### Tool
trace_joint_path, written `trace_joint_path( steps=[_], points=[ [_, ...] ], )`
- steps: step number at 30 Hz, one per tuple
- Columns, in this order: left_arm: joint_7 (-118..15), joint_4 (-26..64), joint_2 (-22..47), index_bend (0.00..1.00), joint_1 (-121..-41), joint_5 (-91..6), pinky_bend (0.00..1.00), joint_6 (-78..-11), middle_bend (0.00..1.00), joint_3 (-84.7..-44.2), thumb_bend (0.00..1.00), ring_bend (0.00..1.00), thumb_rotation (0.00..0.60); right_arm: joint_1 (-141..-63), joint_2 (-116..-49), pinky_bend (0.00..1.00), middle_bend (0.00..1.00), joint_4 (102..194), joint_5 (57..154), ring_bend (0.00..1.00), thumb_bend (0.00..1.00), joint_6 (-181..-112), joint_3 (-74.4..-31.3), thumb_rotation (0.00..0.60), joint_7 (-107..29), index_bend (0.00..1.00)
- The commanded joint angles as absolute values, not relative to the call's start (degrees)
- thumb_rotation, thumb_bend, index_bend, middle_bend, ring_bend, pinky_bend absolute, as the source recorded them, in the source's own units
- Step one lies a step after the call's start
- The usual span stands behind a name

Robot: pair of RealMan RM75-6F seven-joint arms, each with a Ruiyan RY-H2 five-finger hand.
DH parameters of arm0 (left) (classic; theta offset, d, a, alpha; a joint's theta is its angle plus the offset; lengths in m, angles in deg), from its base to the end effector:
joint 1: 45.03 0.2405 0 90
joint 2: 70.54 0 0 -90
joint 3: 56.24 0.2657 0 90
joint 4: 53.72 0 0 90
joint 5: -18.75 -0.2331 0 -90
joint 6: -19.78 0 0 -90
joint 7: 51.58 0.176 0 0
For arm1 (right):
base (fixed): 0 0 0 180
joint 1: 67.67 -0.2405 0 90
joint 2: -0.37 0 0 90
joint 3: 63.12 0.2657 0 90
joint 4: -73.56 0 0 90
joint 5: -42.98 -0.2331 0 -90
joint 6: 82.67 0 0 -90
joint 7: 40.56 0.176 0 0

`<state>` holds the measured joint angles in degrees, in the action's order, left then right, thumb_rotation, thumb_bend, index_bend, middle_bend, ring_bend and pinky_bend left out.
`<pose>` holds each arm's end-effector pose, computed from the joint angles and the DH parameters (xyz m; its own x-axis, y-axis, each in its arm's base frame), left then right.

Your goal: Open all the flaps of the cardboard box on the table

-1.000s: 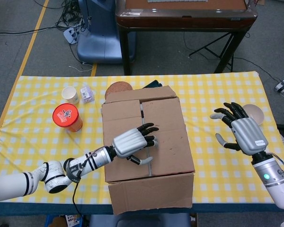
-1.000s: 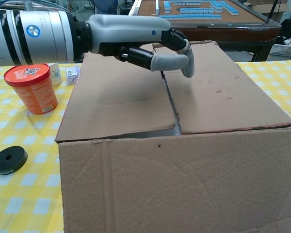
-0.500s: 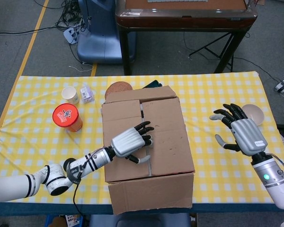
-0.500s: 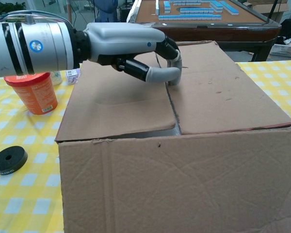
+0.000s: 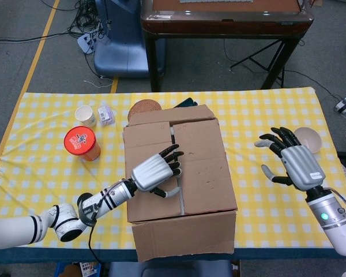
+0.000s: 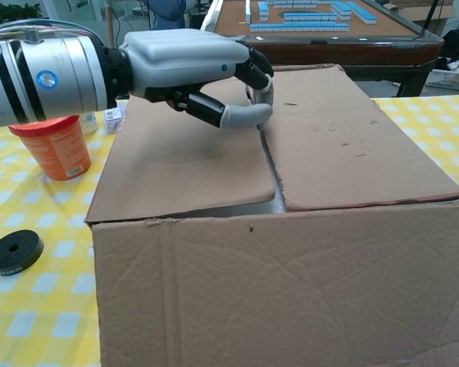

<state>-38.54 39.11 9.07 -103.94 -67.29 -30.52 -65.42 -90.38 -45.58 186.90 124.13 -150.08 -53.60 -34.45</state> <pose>0.0006 0.3640 -0.0273 0.5872 0.0088 0.8094 0.4422 -0.8410 -0.3117 -0.1969 -0.3053 0.1747 0.2772 -0.1305 0.9519 -0.9338 -0.2696 0.2350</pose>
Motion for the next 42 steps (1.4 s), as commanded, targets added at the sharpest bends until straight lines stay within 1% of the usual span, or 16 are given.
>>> trace_joint_path(
  steps=[1, 8, 12, 24, 42],
  points=[
    [-37.2, 39.4, 8.9, 0.53, -103.5, -67.6, 0.0, -31.2, 0.38, -65.0, 0.43, 0.12, 0.091, -90.3, -45.5, 0.04, 0.2, 187.1, 124.2, 0.06, 0.35, -150.1, -53.6, 0.6, -34.5, 0.26],
    [-35.0, 40.3, 8.5, 0.55, -102.5, -68.2, 0.0, -33.0, 0.38, -64.5, 0.43, 0.12, 0.091, -90.0, -45.4, 0.04, 0.21, 187.5, 124.3, 0.06, 0.35, -150.6, -53.6, 0.6, -34.7, 0.26],
    [-34.7, 42.4, 7.0, 0.55, -101.7, -68.1, 0.0, -34.5, 0.38, -65.0, 0.43, 0.12, 0.091, -89.8, -45.3, 0.04, 0.21, 187.5, 124.5, 0.06, 0.35, -150.9, -53.6, 0.6, -34.6, 0.26],
    [-34.2, 49.8, 0.1, 0.55, -97.7, -65.1, 0.0, -39.1, 0.38, -66.9, 0.43, 0.12, 0.092, -90.4, -45.0, 0.04, 0.2, 187.2, 124.2, 0.06, 0.35, -150.2, -52.9, 0.6, -33.6, 0.25],
    [-36.3, 54.1, -10.2, 0.56, -91.3, -67.9, 0.0, -45.0, 0.38, -66.6, 0.43, 0.12, 0.09, -91.7, -45.8, 0.04, 0.2, 186.9, 124.1, 0.06, 0.34, -149.1, -52.3, 0.6, -33.3, 0.25]
  ],
)
